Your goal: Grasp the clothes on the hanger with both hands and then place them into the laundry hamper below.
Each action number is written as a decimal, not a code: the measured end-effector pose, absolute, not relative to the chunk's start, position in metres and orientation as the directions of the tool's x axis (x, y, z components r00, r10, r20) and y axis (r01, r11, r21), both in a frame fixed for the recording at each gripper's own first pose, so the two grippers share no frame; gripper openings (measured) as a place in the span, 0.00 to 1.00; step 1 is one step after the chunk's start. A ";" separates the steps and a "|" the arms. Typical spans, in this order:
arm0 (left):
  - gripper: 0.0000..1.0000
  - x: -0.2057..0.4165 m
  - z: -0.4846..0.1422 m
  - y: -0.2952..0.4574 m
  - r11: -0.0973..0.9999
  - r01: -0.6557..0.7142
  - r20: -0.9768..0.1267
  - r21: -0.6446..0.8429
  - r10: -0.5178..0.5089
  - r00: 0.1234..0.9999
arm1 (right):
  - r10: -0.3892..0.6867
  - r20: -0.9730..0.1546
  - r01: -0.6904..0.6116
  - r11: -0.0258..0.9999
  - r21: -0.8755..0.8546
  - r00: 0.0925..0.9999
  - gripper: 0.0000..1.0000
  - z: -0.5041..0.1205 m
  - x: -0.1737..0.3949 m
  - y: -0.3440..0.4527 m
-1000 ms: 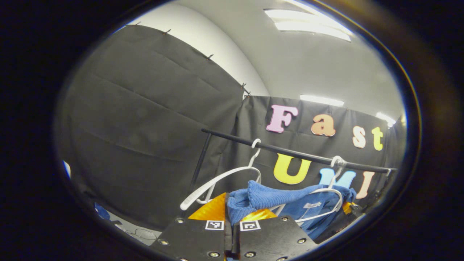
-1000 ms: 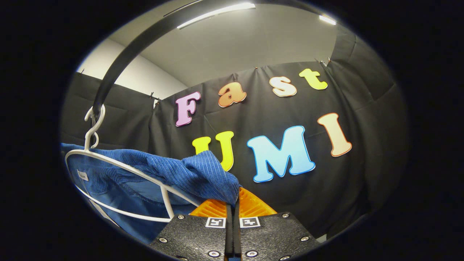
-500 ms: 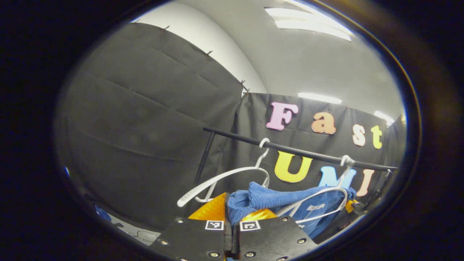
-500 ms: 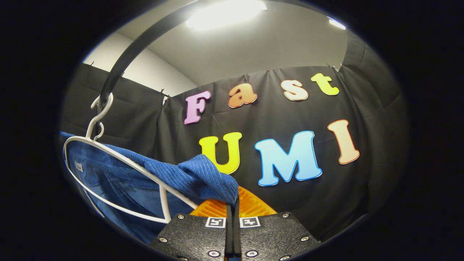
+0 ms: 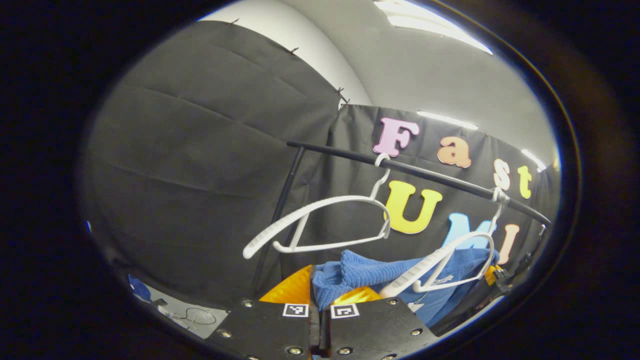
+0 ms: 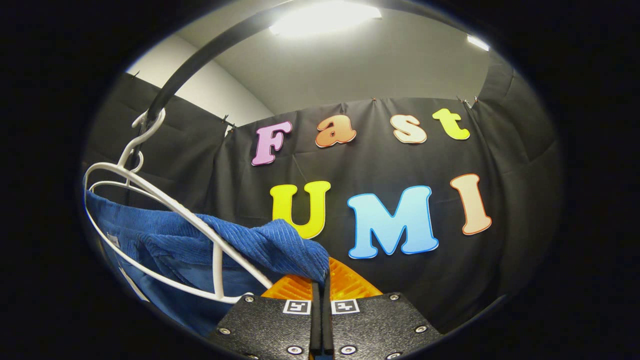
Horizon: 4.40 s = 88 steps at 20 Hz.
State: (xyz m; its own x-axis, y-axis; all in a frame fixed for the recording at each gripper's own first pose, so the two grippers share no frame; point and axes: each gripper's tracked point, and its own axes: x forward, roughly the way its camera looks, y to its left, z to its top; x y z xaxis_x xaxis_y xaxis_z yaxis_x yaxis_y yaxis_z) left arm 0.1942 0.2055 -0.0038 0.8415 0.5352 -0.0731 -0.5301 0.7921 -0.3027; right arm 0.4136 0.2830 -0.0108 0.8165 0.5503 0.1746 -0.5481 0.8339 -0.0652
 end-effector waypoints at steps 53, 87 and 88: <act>0.01 0.051 -0.160 0.042 0.973 -0.026 -0.428 -0.231 -0.078 0.900 | 0.325 -0.515 -0.340 0.938 0.069 0.793 0.01 -0.176 0.046 0.202; 0.01 0.050 -0.497 0.049 0.987 0.091 -0.821 -0.131 -0.160 0.548 | 0.129 -0.855 -0.256 0.967 -0.004 0.502 0.10 -0.443 -0.009 0.192; 0.05 0.048 -0.495 0.051 0.988 0.084 -0.822 -0.133 -0.157 0.547 | 0.132 -0.860 -0.253 0.968 0.004 0.493 0.13 -0.443 -0.013 0.193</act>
State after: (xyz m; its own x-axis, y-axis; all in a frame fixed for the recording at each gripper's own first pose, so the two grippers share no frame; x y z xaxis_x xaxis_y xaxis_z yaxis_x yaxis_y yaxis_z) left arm 0.0483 0.0511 -0.4952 0.5474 -0.1573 -0.8219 0.0840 0.9875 -0.1330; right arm -0.0128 0.1927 -0.4433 0.4933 0.1323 -0.8598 -0.2527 0.9675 0.0038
